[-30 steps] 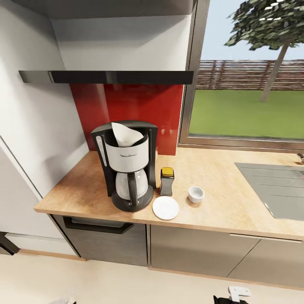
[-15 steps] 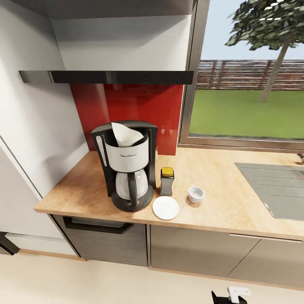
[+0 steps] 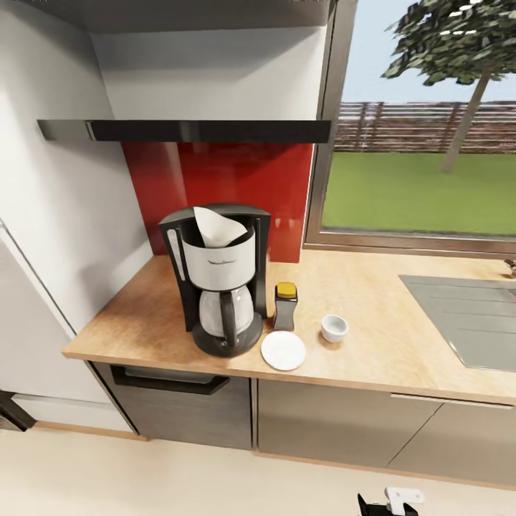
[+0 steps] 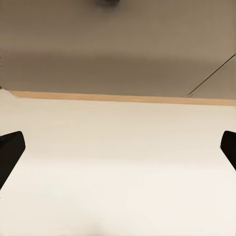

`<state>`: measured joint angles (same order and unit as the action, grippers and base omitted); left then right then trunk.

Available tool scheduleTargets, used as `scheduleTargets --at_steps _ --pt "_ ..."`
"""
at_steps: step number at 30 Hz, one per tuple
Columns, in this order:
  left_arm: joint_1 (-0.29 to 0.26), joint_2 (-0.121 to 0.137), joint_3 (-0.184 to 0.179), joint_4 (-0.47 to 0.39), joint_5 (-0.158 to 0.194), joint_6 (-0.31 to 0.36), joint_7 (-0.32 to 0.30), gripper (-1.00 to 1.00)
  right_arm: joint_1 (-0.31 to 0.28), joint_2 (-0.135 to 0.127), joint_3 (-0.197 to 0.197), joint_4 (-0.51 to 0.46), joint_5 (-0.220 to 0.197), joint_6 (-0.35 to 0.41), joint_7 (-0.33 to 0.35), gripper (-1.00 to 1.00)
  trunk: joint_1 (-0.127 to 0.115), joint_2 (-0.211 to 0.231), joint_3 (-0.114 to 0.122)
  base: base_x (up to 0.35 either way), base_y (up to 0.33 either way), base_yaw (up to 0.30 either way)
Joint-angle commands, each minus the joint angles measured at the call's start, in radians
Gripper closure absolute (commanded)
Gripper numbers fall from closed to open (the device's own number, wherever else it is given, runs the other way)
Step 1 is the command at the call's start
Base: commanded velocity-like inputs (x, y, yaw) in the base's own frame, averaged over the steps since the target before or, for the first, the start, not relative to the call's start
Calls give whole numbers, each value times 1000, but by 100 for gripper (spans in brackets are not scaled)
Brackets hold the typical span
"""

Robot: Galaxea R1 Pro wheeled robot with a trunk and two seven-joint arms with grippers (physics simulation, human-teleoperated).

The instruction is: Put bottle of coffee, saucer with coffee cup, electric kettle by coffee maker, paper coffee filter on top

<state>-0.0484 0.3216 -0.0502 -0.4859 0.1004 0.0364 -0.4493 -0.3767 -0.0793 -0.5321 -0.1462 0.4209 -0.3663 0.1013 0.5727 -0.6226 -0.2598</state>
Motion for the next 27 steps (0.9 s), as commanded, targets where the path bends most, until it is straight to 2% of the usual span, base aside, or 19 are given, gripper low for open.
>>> scheduleTargets --at_steps 1,13,22,27 --pt "-1 0 -5 0 10 4 -1 -100 -1 0 -8 0 4 -3 6 -100 0 -1 -2 -186 177 0" --pt "-1 -3 -1 0 16 3 1 -100 -1 5 -8 0 4 -3 8 -100 0 -1 -2 -210 203 0" --pt "-1 -3 2 0 13 -2 2 -100 -1 7 -8 0 4 -2 6 -100 0 -1 -1 -36 42 -4" --pt "-1 -7 2 0 11 -8 2 -100 -1 7 -8 0 4 -2 6 -100 0 -1 0 -3 4 -171"
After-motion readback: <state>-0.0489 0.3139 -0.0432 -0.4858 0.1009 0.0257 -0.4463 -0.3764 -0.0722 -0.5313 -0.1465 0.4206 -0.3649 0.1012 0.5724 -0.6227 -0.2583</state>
